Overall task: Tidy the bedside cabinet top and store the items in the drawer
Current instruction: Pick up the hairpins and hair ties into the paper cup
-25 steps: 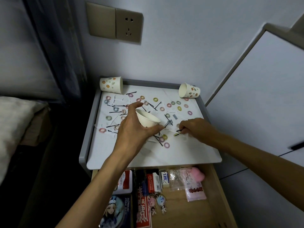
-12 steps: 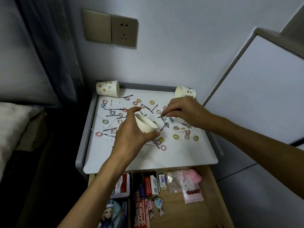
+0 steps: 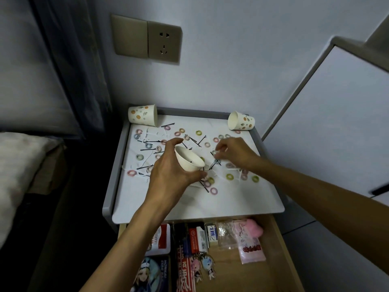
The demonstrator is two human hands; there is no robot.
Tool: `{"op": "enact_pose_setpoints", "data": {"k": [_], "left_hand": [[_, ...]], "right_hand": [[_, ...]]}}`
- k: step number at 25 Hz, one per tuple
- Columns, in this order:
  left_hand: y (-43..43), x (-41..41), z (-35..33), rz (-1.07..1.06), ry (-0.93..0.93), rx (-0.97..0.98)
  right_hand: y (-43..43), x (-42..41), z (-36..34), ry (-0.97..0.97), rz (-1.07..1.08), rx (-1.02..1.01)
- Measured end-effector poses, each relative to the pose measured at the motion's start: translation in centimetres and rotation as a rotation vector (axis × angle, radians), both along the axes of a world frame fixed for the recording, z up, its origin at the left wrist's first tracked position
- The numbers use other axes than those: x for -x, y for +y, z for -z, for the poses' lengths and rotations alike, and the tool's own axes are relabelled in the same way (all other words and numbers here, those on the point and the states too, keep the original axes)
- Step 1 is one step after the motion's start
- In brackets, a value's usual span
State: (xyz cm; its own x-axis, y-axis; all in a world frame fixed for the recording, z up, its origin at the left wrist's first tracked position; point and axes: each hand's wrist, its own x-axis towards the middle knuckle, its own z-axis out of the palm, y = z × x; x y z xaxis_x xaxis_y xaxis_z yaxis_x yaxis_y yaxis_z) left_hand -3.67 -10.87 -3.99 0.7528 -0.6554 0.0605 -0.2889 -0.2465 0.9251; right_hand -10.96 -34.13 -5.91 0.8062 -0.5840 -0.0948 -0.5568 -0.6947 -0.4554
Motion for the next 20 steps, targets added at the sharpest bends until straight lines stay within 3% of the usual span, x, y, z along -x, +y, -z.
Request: {"op": "enact_pose_setpoints", "data": {"k": [2, 10, 14, 20], "left_hand": [[0.1, -0.1, -0.1, -0.002, 0.003, 0.010], [0.1, -0.5, 0.0, -0.018, 0.028, 0.016], [-0.1, -0.3, -0.2, -0.008, 0.039, 0.017], [-0.2, -0.3, -0.1, -0.015, 0.043, 0.021]], "right_hand": [[-0.5, 0.4, 2.1, 0.063, 0.054, 0.013], [-1.7, 1.2, 1.9, -0.048, 0.086, -0.008], [-2.8, 1.5, 1.4, 0.043, -0.021, 0.132], [-0.5, 0.0, 2.8, 0.046, -0.169, 0.167]]}}
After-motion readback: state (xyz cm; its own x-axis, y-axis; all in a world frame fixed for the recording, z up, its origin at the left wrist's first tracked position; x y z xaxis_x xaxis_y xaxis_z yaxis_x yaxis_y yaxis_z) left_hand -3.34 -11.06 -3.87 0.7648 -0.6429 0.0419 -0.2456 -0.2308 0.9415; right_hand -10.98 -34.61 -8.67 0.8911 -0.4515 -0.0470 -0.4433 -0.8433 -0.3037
